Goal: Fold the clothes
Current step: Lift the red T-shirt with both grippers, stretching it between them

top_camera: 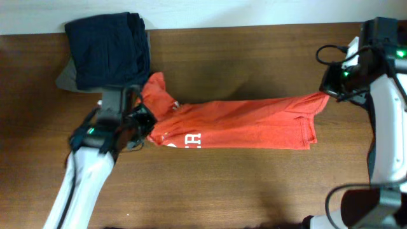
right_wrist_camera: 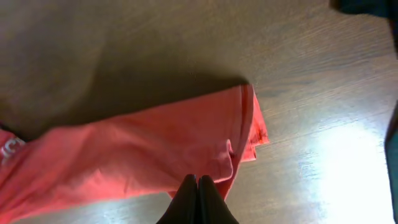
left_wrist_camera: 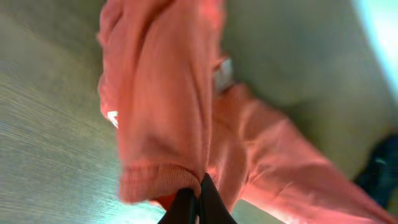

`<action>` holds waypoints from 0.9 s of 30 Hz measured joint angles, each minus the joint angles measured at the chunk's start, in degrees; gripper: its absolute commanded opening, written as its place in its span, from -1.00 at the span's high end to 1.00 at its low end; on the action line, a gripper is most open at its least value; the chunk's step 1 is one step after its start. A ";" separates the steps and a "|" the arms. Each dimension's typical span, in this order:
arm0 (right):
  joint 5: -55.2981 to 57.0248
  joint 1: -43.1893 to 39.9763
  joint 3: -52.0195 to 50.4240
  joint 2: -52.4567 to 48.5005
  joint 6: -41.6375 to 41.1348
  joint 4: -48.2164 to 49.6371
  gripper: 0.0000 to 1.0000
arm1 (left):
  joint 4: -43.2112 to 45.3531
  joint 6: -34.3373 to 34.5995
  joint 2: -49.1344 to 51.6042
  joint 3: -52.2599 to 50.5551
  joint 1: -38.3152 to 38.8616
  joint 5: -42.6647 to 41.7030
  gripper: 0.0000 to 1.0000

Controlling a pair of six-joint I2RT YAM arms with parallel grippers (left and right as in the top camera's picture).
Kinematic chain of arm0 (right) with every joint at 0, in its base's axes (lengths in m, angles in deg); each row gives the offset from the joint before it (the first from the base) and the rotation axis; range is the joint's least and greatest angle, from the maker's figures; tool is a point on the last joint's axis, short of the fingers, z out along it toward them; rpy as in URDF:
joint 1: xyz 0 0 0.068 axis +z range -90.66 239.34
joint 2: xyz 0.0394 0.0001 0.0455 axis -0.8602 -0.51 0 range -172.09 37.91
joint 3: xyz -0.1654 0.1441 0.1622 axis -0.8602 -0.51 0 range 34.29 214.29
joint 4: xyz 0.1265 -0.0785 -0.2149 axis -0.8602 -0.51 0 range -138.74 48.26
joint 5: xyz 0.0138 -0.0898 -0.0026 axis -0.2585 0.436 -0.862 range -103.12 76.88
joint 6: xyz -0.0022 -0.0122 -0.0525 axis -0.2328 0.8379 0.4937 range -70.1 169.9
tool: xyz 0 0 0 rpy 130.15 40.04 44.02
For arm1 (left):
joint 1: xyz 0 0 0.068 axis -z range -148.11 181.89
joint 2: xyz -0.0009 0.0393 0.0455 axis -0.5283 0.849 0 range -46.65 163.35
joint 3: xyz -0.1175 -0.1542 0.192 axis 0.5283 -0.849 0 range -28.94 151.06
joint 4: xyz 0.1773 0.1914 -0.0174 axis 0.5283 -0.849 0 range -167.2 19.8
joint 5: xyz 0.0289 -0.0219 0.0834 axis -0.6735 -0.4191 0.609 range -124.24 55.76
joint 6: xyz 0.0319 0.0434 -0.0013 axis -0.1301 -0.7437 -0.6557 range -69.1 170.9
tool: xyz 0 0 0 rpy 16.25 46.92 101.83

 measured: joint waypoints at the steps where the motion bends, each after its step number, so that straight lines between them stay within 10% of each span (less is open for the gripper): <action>1: 0.00 0.00 0.00 0.61 -0.04 -0.26 0.92 | -0.61 -0.28 -2.32 0.09 0.02 0.57 0.99; 27: 0.00 0.00 -0.04 32.92 -0.13 -1.07 0.92 | -18.32 -7.45 -27.41 22.34 0.02 4.20 0.99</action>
